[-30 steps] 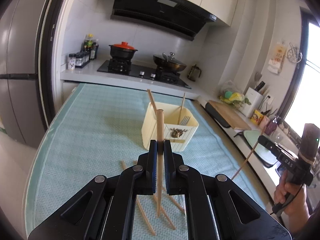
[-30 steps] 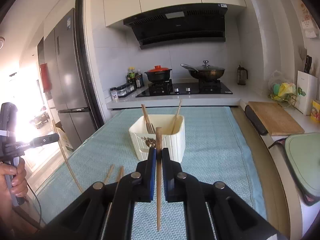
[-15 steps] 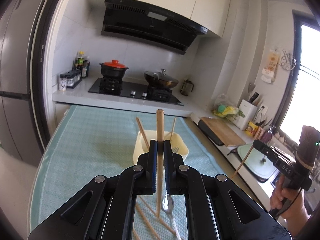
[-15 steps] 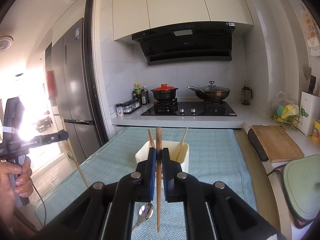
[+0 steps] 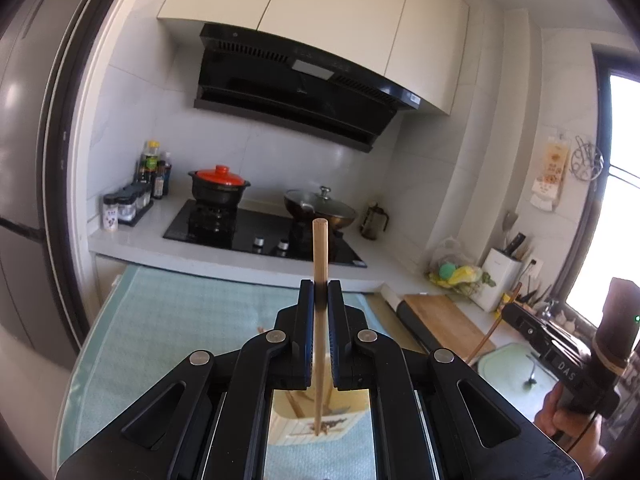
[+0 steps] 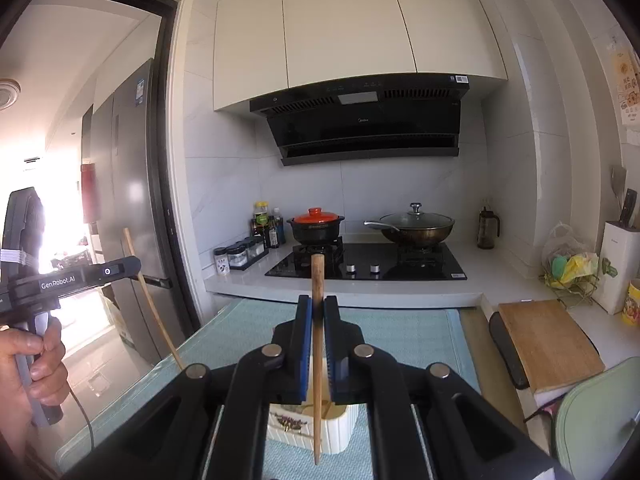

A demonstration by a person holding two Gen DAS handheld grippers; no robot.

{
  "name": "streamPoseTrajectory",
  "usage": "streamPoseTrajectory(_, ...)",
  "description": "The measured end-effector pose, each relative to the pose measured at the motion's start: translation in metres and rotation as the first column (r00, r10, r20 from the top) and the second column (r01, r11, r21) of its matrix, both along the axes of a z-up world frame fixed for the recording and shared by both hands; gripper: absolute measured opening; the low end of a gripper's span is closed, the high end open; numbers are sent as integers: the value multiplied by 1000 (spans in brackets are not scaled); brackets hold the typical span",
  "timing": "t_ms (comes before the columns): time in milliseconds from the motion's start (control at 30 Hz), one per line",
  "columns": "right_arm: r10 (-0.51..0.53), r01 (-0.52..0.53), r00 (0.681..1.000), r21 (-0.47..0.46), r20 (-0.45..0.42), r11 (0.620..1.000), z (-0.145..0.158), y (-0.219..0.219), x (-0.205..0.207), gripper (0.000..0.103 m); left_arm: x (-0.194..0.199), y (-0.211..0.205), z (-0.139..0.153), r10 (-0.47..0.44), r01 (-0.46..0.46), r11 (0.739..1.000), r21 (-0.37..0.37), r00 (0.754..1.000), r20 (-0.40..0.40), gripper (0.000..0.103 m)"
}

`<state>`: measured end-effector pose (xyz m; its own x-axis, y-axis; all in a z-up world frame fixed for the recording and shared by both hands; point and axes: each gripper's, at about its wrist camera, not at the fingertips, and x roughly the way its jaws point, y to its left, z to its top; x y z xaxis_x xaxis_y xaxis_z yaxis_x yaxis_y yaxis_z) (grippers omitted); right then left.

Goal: Organize utensils
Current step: 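Lift and carry both held chopsticks upright over the cream holder, then open the left tool into the holder while the right tool releases its chopstick, then withdraw both tools back over the remaining chopsticks and steel spoon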

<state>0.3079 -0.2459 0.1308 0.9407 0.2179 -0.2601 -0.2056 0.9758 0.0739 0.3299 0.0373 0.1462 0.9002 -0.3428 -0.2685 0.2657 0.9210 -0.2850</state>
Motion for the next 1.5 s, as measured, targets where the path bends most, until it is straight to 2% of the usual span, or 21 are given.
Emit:
streamPoseTrajectory(100,-7,7,1000,8,20,1000,5,2,20,6,23,-6,-1,37,-37,999,8,999,15,4)
streamPoseTrajectory(200,-16,15,999,14,52,1000,5,6,38,6,49,-12,-14,55,-55,998,-7,998,-16,4)
streamPoseTrajectory(400,4,-4,999,-1,44,1000,-21,15,76,6,85,-25,-53,85,-84,996,8,993,-84,4)
streamPoseTrajectory(567,32,-31,997,10,-73,999,-61,21,107,6,107,-35,-91,74,-67,997,47,981,-179,4)
streamPoseTrajectory(767,35,-34,975,10,-221,999,-109,24,134,6,124,-37,-130,84,-70,996,58,953,-290,4)
streamPoseTrajectory(967,-17,46,943,80,-332,996,-140,5,156,6,134,-40,-142,99,-73,994,84,930,-353,6)
streamPoseTrajectory(1033,-36,75,932,94,-361,993,-146,-3,163,9,138,-42,-142,102,-68,993,100,917,-385,22)
streamPoseTrajectory(1067,-45,85,926,89,-376,992,-146,-6,166,10,136,-41,-140,103,-66,992,106,915,-391,38)
streamPoseTrajectory(1100,-55,93,921,82,-385,992,-146,-9,168,15,132,-39,-137,106,-68,992,111,917,-385,48)
streamPoseTrajectory(1167,-65,105,924,86,-377,991,-137,-16,162,45,117,-31,-127,110,-71,990,120,926,-360,58)
streamPoseTrajectory(1200,-65,106,931,95,-359,990,-130,-20,154,48,109,-26,-122,109,-68,990,126,929,-353,66)
streamPoseTrajectory(1333,-54,80,943,67,-328,995,-98,-33,113,50,56,-5,-106,122,-58,977,206,941,-315,82)
streamPoseTrajectory(1400,-44,56,947,28,-318,998,-88,-38,84,58,23,5,-105,137,-61,966,252,945,-297,95)
streamPoseTrajectory(1433,-43,46,949,2,-312,999,-85,-40,68,64,6,9,-106,142,-62,961,270,947,-288,96)
streamPoseTrajectory(1500,-49,33,952,-60,-302,998,-84,-42,38,65,-29,16,-116,154,-69,953,296,949,-275,99)
